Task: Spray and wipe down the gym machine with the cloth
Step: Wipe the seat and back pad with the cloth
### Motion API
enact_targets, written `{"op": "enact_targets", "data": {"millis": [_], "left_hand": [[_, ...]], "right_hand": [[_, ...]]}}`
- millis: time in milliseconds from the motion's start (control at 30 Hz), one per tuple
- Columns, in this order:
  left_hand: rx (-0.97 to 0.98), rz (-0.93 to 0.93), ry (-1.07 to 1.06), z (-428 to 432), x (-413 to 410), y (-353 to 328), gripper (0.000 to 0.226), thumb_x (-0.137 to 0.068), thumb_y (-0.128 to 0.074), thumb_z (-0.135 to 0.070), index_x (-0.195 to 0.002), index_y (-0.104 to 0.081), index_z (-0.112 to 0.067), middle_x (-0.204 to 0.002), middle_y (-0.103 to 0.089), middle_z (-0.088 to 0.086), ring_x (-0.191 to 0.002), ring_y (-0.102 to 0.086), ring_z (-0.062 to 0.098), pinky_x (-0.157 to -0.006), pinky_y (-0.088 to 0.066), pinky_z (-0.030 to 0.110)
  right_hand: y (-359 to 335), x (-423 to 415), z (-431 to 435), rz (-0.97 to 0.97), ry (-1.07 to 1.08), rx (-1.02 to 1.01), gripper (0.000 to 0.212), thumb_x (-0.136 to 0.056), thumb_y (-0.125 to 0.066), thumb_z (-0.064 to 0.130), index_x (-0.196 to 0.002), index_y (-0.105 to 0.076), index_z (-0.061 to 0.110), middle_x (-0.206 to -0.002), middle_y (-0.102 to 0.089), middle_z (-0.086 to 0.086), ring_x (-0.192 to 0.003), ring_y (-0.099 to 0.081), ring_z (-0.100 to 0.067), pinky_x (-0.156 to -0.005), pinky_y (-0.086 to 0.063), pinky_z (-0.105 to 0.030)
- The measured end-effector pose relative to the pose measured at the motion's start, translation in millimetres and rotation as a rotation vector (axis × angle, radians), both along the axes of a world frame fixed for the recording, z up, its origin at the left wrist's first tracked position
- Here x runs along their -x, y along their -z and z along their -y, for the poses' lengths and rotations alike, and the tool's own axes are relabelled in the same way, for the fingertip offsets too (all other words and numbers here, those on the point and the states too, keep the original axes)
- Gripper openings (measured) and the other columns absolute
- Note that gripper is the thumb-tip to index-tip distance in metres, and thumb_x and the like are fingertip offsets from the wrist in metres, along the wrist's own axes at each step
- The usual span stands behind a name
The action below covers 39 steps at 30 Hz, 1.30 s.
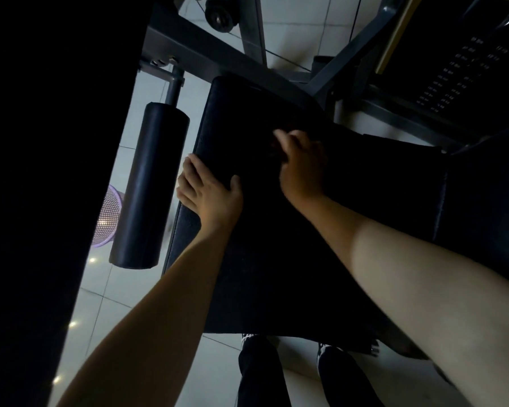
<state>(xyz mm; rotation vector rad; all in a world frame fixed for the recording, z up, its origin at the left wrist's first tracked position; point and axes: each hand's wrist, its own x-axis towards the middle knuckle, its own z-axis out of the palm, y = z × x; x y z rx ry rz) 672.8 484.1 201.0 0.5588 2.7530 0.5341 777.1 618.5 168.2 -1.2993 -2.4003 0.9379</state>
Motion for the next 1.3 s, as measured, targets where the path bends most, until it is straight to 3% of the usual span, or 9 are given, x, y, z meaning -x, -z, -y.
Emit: {"op": "enact_targets", "data": {"millis": [100, 200, 367, 467, 600, 700, 833, 1100, 1300], "left_hand": [[-0.004, -0.006, -0.005, -0.8, -0.9, 0.8, 0.098, -0.092, -0.059, -0.040, -0.161, 0.005, -0.011, -0.168, 0.004, 0.010, -0.153, 0.009, 0.031, -0.121, 0.013, 0.051], [-0.014, -0.007, 0.002, -0.5, -1.3, 1.7, 0.098, -0.092, -0.059, -0.040, -0.161, 0.006, -0.011, -0.168, 0.004, 0.009, -0.153, 0.009, 0.030, -0.121, 0.014, 0.051], [0.024, -0.010, 0.006, -2.4, -2.0, -0.9, 0.097, -0.094, -0.058, -0.040, -0.161, 0.007, -0.011, -0.168, 0.007, 0.009, -0.153, 0.011, 0.030, -0.120, 0.015, 0.050], [0.127, 0.020, 0.075, -2.2, -0.8, -4.6, 0.085, -0.100, -0.049, -0.042, -0.161, 0.002, -0.013, -0.167, 0.015, 0.012, -0.153, 0.018, 0.032, -0.121, 0.015, 0.051], [0.058, 0.062, 0.035, -1.5, -0.3, -5.3, 0.094, -0.097, -0.054, -0.042, -0.160, 0.008, -0.011, -0.167, 0.015, 0.011, -0.153, 0.018, 0.030, -0.121, 0.017, 0.050], [0.031, 0.037, 0.012, -2.1, -2.4, -3.8, 0.097, -0.095, -0.058, -0.039, -0.160, 0.010, -0.012, -0.168, 0.011, 0.008, -0.153, 0.013, 0.029, -0.120, 0.017, 0.049], [0.041, 0.009, 0.008, -2.6, -2.2, -1.3, 0.097, -0.095, -0.057, -0.039, -0.160, 0.009, -0.012, -0.168, 0.011, 0.008, -0.153, 0.013, 0.029, -0.119, 0.017, 0.048], [0.108, 0.044, 0.052, -3.4, -0.4, -2.5, 0.093, -0.097, -0.051, -0.047, -0.160, 0.010, -0.013, -0.167, 0.018, 0.010, -0.153, 0.020, 0.030, -0.121, 0.017, 0.051], [0.051, 0.005, 0.035, -3.2, -2.8, 1.1, 0.094, -0.096, -0.055, -0.039, -0.161, 0.008, -0.014, -0.168, 0.013, 0.008, -0.154, 0.014, 0.030, -0.120, 0.015, 0.051]], "right_hand": [[13.2, -33.9, -25.8, 0.075, 0.286, 0.123, 0.065, -0.093, -0.055, 0.001, -0.152, -0.039, 0.023, -0.157, -0.033, -0.009, -0.141, -0.029, -0.038, -0.119, -0.024, -0.047], [14.9, -15.3, -26.3, -0.055, 0.458, 0.254, 0.055, -0.093, -0.054, -0.002, -0.146, -0.048, 0.013, -0.153, -0.037, -0.017, -0.141, -0.035, -0.034, -0.119, -0.030, -0.039], [-12.5, 52.7, 19.9, -0.317, 0.230, 0.164, 0.030, -0.092, -0.053, -0.003, -0.118, -0.069, -0.001, -0.114, -0.066, -0.016, -0.109, -0.063, -0.028, -0.094, -0.047, -0.015], [-37.8, 90.0, 60.0, -0.377, -0.198, 0.173, 0.032, -0.091, -0.058, 0.001, -0.120, -0.070, 0.006, -0.122, -0.062, -0.016, -0.111, -0.060, -0.019, -0.102, -0.050, -0.029], [-46.8, 82.1, 35.2, -0.282, -0.416, 0.076, 0.032, -0.091, -0.059, -0.003, -0.121, -0.069, 0.005, -0.119, -0.064, -0.014, -0.105, -0.054, -0.015, -0.091, -0.042, -0.016], [-33.6, 64.7, -10.5, -0.203, -0.263, -0.094, 0.040, -0.088, -0.053, -0.005, -0.123, -0.068, 0.007, -0.117, -0.068, -0.016, -0.108, -0.057, -0.032, -0.090, -0.044, -0.029], [-26.4, 73.4, -42.4, -0.146, 0.185, 0.183, 0.050, -0.093, -0.047, -0.007, -0.140, -0.056, 0.009, -0.138, -0.056, -0.017, -0.131, -0.049, -0.033, -0.109, -0.045, -0.040], [-55.3, 89.0, 52.8, -0.310, -0.371, 0.214, 0.031, -0.094, -0.060, 0.002, -0.123, -0.069, 0.006, -0.127, -0.055, -0.015, -0.113, -0.049, -0.017, -0.104, -0.040, -0.017], [-13.6, 7.2, -4.5, -0.063, -0.054, 0.084, 0.050, -0.092, -0.052, 0.003, -0.139, -0.055, 0.020, -0.141, -0.053, -0.011, -0.125, -0.045, -0.037, -0.108, -0.037, -0.042]]}}
